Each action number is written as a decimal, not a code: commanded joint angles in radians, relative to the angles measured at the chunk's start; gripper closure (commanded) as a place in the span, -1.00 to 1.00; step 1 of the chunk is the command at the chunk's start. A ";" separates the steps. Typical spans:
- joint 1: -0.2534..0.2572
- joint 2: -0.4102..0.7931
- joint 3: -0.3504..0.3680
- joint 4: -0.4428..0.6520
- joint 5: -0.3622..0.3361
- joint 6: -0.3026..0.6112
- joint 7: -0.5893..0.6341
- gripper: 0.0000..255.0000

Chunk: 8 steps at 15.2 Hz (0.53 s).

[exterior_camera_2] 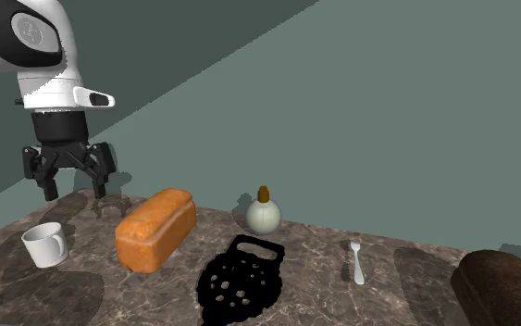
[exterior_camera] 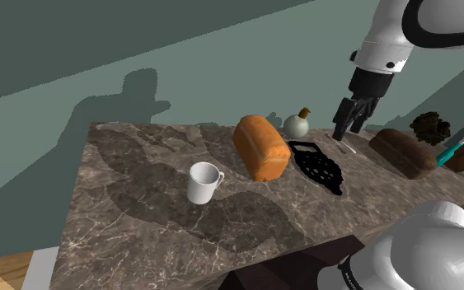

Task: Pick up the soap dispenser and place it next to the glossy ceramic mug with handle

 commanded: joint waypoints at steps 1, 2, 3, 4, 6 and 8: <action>0.000 0.000 0.000 0.000 0.000 0.000 0.000 -1.00; -0.007 0.022 -0.016 0.002 -0.014 0.024 -0.016 -1.00; -0.013 0.045 -0.031 0.006 -0.027 0.048 -0.031 -1.00; -0.020 0.069 -0.047 0.011 -0.039 0.071 -0.047 -1.00; -0.032 0.120 -0.077 0.025 -0.061 0.118 -0.077 -1.00; -0.042 0.174 -0.107 0.043 -0.080 0.163 -0.106 -1.00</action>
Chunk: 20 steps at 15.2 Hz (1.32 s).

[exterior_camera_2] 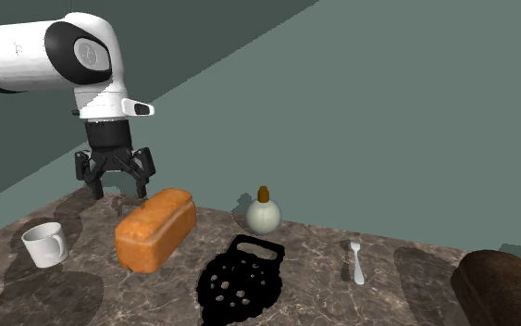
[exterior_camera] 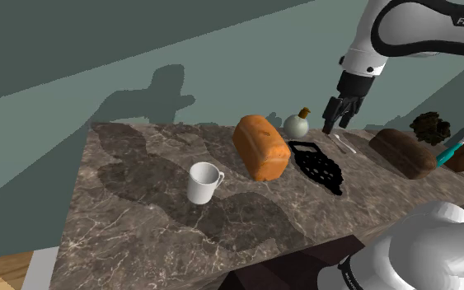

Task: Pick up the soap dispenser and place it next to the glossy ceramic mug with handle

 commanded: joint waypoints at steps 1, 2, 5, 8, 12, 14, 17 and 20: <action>-0.012 0.060 -0.032 0.032 -0.020 0.040 -0.033 -1.00; -0.017 0.089 -0.046 0.044 -0.026 0.061 -0.048 -1.00; -0.030 0.179 -0.088 0.089 -0.041 0.122 -0.092 -1.00; -0.041 0.274 -0.128 0.144 -0.045 0.177 -0.138 -1.00; -0.056 0.408 -0.176 0.235 -0.033 0.238 -0.202 -1.00; -0.064 0.477 -0.198 0.288 -0.020 0.263 -0.236 -1.00; -0.080 0.585 -0.226 0.376 0.010 0.293 -0.288 -1.00; -0.101 0.696 -0.247 0.477 0.048 0.311 -0.342 -1.00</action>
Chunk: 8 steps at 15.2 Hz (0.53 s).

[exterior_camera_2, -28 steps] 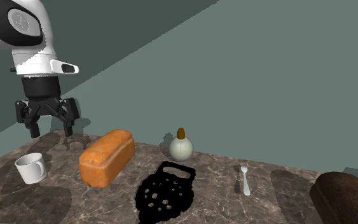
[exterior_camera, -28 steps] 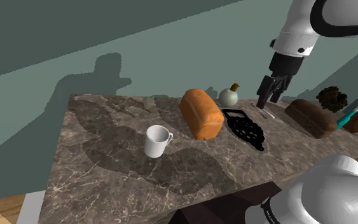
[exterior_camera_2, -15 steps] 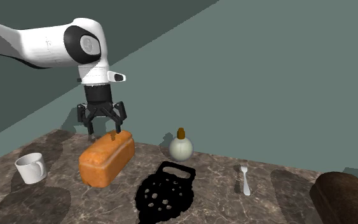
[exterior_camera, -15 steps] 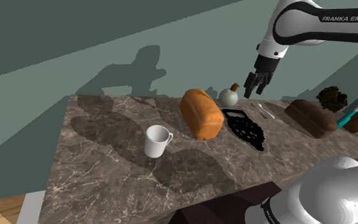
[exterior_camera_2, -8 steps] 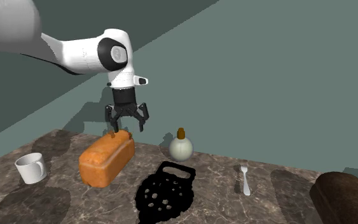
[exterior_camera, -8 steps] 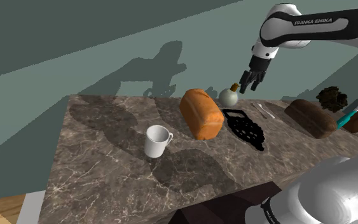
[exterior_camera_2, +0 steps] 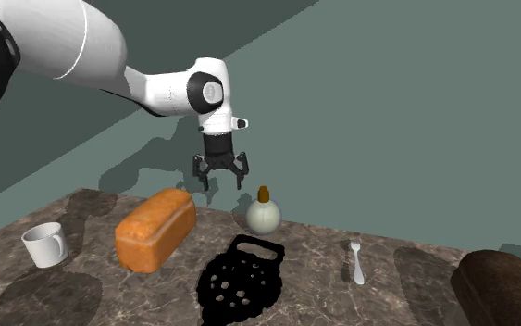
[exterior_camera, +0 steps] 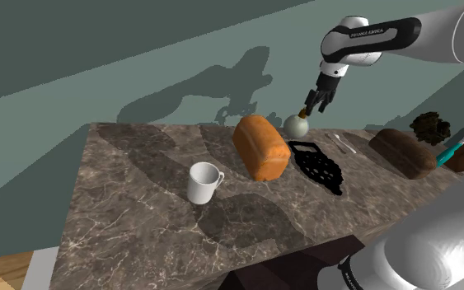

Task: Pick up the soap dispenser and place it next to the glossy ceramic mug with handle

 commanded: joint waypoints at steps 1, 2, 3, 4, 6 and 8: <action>-0.014 0.088 -0.012 0.089 0.032 0.005 -0.036 -1.00; -0.024 0.126 -0.016 0.127 0.047 0.006 -0.054 -1.00; -0.035 0.165 -0.019 0.167 0.062 0.007 -0.070 -1.00; -0.046 0.204 -0.022 0.209 0.078 0.006 -0.087 -1.00; -0.072 0.284 -0.024 0.299 0.109 -0.001 -0.117 -1.00; -0.102 0.367 -0.023 0.399 0.140 -0.015 -0.144 -1.00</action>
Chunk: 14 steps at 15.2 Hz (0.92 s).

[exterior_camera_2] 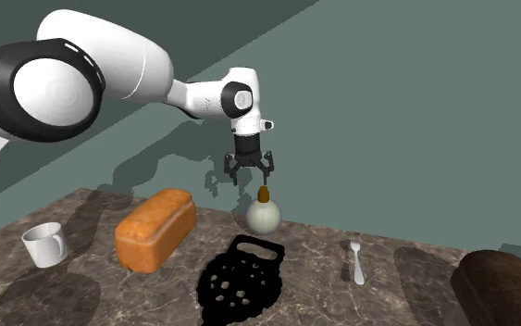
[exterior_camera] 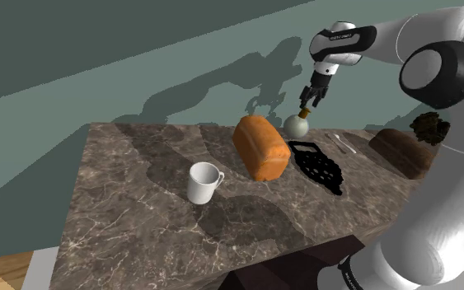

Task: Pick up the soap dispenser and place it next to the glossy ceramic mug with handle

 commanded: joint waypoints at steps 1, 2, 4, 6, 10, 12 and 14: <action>-0.032 0.087 0.001 0.104 0.032 -0.013 -0.029 -1.00; -0.049 0.131 0.004 0.162 0.046 -0.025 -0.040 -1.00; -0.070 0.183 0.008 0.232 0.062 -0.041 -0.051 -1.00; -0.070 0.186 0.009 0.209 0.063 -0.016 -0.052 -1.00; -0.070 0.194 0.011 0.168 0.066 0.034 -0.055 -1.00; -0.072 0.199 0.014 0.154 0.067 0.053 -0.055 -1.00; -0.074 0.198 0.016 0.154 0.066 0.053 -0.055 -1.00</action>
